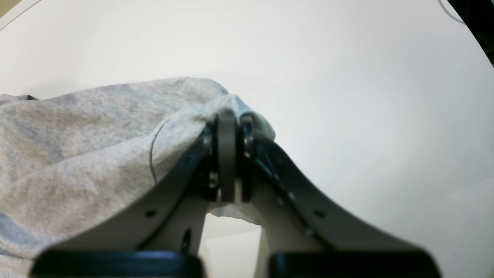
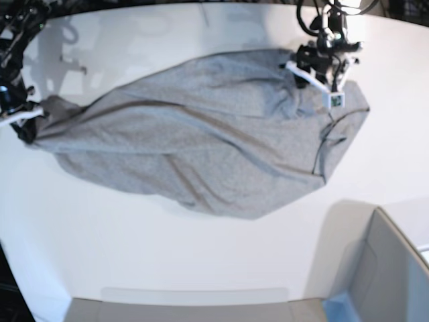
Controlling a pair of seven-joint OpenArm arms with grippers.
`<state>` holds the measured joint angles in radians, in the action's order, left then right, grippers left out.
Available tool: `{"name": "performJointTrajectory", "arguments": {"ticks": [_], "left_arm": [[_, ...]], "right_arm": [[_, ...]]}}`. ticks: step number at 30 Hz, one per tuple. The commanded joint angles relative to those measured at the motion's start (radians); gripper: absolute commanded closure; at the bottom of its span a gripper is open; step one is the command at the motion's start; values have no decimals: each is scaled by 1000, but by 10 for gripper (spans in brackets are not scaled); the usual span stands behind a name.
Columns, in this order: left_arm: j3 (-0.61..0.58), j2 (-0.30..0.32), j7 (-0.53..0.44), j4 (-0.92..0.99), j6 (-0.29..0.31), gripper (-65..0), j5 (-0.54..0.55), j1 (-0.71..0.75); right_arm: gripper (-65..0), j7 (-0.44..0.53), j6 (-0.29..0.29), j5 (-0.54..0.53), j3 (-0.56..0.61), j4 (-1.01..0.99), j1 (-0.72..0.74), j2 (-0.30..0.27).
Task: Layout the t-shirt on the table in an organized manner, then fold the t-shirt properly
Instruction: 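Release and regrasp the shirt edge with the left gripper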
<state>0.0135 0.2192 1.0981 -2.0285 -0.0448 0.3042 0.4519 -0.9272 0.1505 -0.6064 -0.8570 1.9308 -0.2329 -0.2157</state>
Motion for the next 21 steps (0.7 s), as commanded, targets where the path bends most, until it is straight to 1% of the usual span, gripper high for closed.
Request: {"name": "performJointTrajectory", "arguments": {"ticks": [1, 4, 6, 8, 11, 14, 17, 19, 21], "left_arm": [[-1, 6, -9, -22, 3, -281, 6, 9], [-11, 7, -9, -24, 7, -281, 8, 21], [-54, 23, -16, -24, 7, -280, 8, 52], [-128, 50, -20, -25, 7, -280, 8, 66], [-183, 58, -23, -25, 7, -275, 8, 63], [-183, 56, -72, -25, 6, -245, 8, 61], [-163, 61, -132, -25, 6, -237, 8, 61], [-142, 61, -152, -25, 6, -239, 8, 60], [-132, 61, -146, -25, 4, -240, 8, 43]], "right_arm": [[0, 27, 4, -11, -5, 20, 8, -29], [0, 27, 4, -11, -5, 20, 10, -35], [0, 27, 4, -11, -5, 20, 10, -37], [0, 27, 4, -11, -5, 20, 10, -40], [0, 27, 4, -11, -5, 19, 10, -40], [0, 27, 4, -11, -5, 19, 10, -40], [0, 27, 4, -10, 22, 19, 10, -40], [0, 27, 4, -8, 40, 15, 10, -41], [0, 27, 4, -8, 43, 12, 10, -38]]}}
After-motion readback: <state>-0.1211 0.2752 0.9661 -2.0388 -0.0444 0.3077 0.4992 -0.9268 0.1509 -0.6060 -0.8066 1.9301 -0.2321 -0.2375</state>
